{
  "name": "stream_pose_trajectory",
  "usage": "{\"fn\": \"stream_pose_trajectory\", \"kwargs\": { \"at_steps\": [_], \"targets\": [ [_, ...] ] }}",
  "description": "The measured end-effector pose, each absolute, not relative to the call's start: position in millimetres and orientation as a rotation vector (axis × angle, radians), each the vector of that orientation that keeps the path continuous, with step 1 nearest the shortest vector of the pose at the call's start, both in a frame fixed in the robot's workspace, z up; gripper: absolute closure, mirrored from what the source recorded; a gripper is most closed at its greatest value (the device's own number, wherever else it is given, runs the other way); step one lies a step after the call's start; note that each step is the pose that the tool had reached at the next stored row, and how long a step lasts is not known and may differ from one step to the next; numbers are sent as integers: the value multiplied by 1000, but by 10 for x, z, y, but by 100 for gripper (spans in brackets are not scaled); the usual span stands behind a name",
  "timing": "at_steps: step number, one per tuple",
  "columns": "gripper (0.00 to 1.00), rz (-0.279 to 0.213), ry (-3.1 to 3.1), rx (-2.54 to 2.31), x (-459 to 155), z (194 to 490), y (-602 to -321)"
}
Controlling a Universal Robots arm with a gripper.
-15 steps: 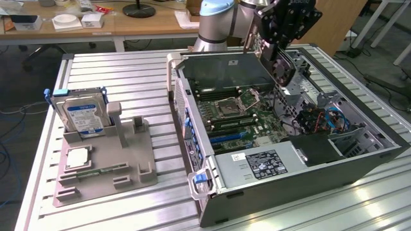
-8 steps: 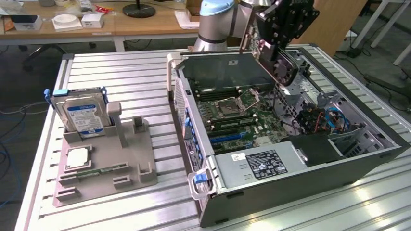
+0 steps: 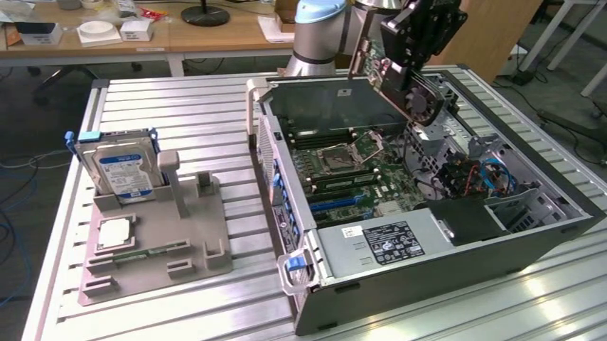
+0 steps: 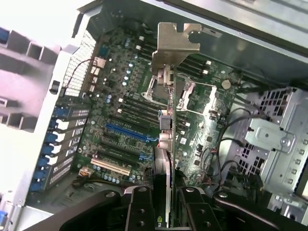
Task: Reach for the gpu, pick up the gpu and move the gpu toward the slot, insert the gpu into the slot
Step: 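Insert the gpu into the slot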
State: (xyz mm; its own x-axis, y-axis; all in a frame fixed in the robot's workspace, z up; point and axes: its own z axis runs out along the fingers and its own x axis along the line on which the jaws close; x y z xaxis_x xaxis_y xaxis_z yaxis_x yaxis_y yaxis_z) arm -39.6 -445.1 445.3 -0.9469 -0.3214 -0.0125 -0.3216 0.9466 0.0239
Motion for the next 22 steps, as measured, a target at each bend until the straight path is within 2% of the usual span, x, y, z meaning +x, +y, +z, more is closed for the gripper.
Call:
{"fn": "stream_pose_trajectory", "kwargs": {
  "at_steps": [22],
  "targets": [
    [74,42,2989,-950,-398,4453,-4454]
  ]
}}
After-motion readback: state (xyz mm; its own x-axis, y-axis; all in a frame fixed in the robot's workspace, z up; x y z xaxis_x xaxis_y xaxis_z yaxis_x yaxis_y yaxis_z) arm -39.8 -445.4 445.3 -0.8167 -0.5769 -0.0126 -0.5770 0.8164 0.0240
